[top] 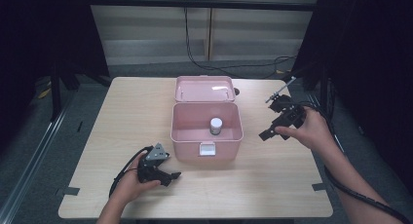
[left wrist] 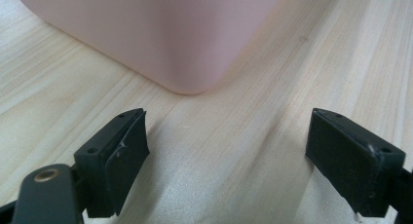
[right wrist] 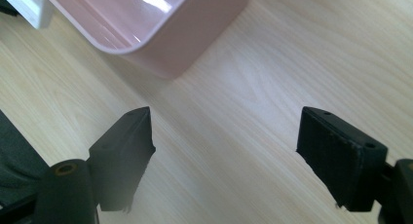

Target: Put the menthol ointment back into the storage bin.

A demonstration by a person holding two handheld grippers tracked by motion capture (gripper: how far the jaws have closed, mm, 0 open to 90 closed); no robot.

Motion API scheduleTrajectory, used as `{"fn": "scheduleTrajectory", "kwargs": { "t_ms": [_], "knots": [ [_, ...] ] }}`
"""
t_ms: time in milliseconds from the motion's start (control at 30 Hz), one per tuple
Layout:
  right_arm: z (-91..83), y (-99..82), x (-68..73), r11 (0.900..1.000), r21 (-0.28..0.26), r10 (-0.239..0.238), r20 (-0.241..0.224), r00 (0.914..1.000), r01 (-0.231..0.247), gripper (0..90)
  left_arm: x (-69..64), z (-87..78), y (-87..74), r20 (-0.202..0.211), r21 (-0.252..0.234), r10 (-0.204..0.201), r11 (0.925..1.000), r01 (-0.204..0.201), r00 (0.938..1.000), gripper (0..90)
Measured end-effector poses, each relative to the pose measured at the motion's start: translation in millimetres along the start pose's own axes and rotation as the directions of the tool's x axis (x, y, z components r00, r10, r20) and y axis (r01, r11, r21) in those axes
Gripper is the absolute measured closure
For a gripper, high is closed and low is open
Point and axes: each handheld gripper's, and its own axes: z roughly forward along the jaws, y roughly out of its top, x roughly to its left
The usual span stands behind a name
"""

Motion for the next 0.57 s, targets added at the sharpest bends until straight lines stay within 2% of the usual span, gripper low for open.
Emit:
{"fn": "scheduleTrajectory", "kwargs": {
  "t_ms": [467, 567],
  "knots": [
    [41.9, -27.3, 7.7, 0.9989, 0.034, -0.033, 0.003, 0.9994, 0.033, 20.6, -0.5, -0.4, -0.5, -0.001, 0.000, -0.003, 1.0000, 0.003, 1.0000, 15.0],
    [44.0, -28.1, 8.1, 0.9990, 0.034, -0.030, 0.000, 0.9996, 0.030, 20.7, -1.1, -0.3, -0.5, -0.003, -0.002, -0.005, 1.0000, 0.005, 1.0000, 15.0]
  ]
}}
